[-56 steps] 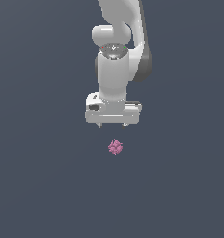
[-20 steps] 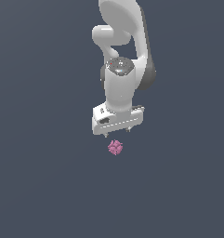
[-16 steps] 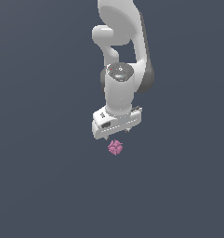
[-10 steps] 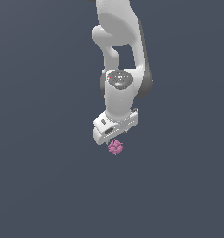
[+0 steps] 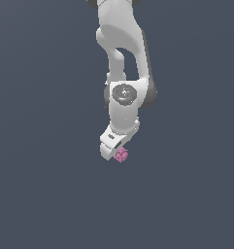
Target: Pick up the object and move it to a goal position.
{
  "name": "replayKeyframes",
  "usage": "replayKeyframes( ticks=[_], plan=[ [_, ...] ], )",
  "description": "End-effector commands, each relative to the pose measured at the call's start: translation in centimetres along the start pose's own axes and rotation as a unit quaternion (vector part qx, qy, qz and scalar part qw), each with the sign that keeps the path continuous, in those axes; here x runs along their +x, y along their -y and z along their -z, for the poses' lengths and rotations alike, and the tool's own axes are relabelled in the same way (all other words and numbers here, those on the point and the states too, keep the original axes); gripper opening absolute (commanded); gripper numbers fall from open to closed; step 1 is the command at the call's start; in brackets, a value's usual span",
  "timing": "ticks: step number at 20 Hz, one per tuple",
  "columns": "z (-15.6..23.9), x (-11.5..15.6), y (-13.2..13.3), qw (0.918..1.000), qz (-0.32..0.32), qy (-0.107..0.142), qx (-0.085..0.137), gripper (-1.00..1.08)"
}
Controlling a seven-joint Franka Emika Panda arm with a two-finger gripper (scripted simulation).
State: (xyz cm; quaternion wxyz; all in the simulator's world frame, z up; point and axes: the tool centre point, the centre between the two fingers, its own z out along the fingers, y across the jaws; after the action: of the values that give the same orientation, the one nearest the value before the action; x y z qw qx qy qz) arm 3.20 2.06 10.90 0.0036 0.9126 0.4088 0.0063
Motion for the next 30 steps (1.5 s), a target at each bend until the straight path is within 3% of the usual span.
replayKeyframes(
  ticks=[1, 11, 17, 30],
  plan=[
    [-0.5, 0.0, 0.0, 0.9997, 0.026, 0.001, 0.002, 1.0],
    [-1.6, 0.0, -0.1, 0.9971, 0.076, 0.004, 0.006, 1.0],
    [-2.0, 0.0, -0.1, 0.9971, 0.075, 0.004, 0.006, 1.0],
    [-6.7, -0.1, 0.0, 0.997, 0.077, 0.004, 0.006, 1.0]
  ],
)
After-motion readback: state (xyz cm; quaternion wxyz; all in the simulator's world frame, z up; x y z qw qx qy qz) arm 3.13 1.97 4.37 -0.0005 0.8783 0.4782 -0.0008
